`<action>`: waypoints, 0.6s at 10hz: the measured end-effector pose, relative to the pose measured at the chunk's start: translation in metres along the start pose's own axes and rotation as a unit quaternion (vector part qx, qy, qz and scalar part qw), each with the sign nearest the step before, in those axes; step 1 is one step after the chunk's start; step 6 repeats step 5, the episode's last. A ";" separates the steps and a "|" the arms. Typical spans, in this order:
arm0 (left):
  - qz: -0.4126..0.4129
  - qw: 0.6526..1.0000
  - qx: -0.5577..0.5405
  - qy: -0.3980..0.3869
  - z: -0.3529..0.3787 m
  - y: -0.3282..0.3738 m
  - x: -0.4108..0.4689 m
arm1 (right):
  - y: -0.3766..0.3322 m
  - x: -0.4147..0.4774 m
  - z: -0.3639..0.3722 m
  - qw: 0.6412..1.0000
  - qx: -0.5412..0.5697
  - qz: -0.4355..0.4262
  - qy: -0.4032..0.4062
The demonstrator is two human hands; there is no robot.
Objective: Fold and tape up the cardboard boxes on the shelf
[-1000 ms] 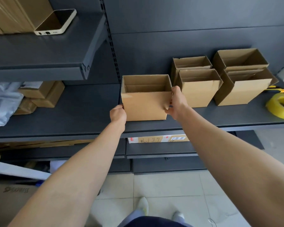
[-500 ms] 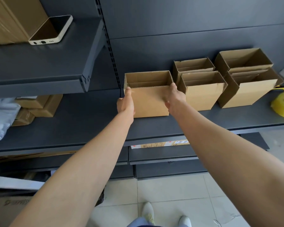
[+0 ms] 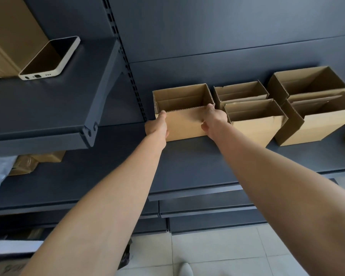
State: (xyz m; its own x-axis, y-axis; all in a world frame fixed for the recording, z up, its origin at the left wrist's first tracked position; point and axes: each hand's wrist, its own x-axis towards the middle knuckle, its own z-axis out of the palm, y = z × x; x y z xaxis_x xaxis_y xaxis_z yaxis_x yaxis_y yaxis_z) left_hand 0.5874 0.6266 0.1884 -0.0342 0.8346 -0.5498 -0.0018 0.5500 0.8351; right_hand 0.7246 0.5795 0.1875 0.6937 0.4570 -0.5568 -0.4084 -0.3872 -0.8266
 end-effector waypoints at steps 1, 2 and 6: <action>0.003 1.000 0.003 -0.004 0.006 0.003 0.007 | -0.003 0.008 0.000 1.000 -0.003 -0.008 -0.005; 0.009 1.000 0.001 -0.007 0.011 0.005 0.009 | -0.002 0.016 0.001 1.000 -0.012 -0.027 -0.011; 0.082 0.996 0.031 0.026 0.015 0.001 -0.008 | -0.005 0.006 -0.018 0.998 -0.012 -0.066 0.014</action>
